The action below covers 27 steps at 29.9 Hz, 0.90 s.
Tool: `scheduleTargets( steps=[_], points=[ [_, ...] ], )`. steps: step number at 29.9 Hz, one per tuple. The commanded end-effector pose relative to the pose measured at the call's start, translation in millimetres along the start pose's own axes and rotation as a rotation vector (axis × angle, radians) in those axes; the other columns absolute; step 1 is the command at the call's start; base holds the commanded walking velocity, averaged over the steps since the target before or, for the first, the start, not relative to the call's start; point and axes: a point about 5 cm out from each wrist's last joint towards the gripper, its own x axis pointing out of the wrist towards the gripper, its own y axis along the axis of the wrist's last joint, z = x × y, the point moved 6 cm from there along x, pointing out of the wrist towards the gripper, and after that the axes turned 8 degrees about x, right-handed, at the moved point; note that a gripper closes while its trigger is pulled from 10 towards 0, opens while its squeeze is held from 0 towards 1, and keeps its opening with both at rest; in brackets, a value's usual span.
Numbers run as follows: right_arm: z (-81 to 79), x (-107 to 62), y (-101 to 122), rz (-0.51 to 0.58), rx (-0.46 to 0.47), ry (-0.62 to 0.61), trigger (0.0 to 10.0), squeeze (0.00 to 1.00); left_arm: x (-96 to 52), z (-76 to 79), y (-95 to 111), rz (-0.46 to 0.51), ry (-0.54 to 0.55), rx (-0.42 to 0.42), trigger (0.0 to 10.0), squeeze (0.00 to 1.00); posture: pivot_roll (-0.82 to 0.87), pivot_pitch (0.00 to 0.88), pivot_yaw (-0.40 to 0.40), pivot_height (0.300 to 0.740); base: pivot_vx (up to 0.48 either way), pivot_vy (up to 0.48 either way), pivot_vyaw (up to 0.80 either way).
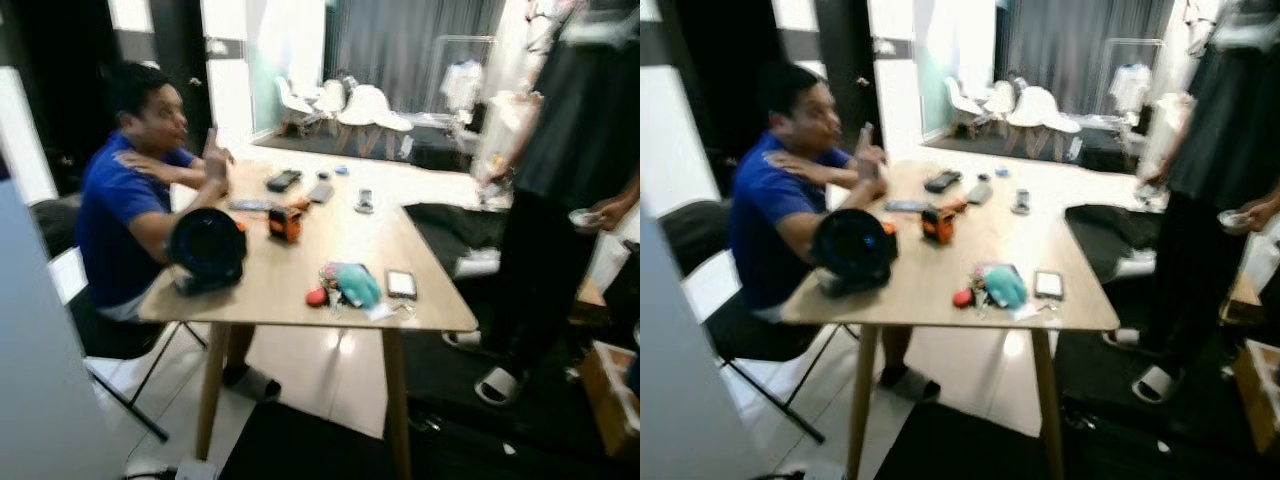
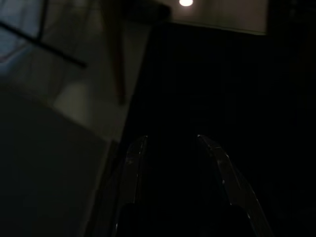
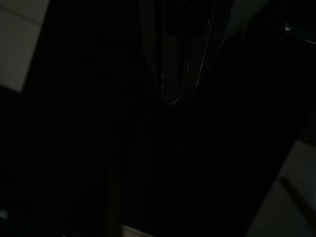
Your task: Hang keys on a hook
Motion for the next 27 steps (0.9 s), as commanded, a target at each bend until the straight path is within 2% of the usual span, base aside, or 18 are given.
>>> scheduleTargets(
  steps=[1, 3, 16, 19, 27],
  points=[
    [-0.6, 0.5, 2.3, 0.016, 0.016, -0.010, 10.0, 0.00, -1.7, 1.4, -5.6, -0.017, -0.004, -0.002, 10.0, 0.00, 0.07, 0.000, -0.015, 0.740, 0.000, 0.000, 0.00],
    [1.1, 0.2, 1.5, 0.017, 0.041, -0.022, 10.0, 0.00, -1.8, 1.5, -5.8, -0.018, -0.005, -0.001, 10.0, 0.00, 0.07, 0.000, -0.015, 0.740, 0.000, 0.000, 0.00],
    [2.5, 0.3, 2.0, 0.012, 0.030, -0.024, 10.0, 0.00, -2.3, 1.8, -6.5, -0.018, -0.007, -0.007, 10.0, 0.00, 0.07, 0.000, -0.014, 0.740, 0.000, 0.000, 0.00],
    [2.3, 0.1, 0.8, 0.010, 0.034, -0.027, 10.0, 0.00, -1.2, 3.1, -9.1, -0.043, -0.005, -0.021, 10.0, 0.00, 0.07, 0.000, -0.013, 0.740, 0.000, 0.000, 0.00],
    [4.1, -0.9, -2.5, 0.003, 0.057, -0.040, 10.0, 0.00, 1.5, 4.8, -7.1, -0.056, -0.009, 0.012, 10.0, 0.00, 0.07, 0.000, -0.010, 0.740, 0.000, 0.000, 0.00]
  ],
)
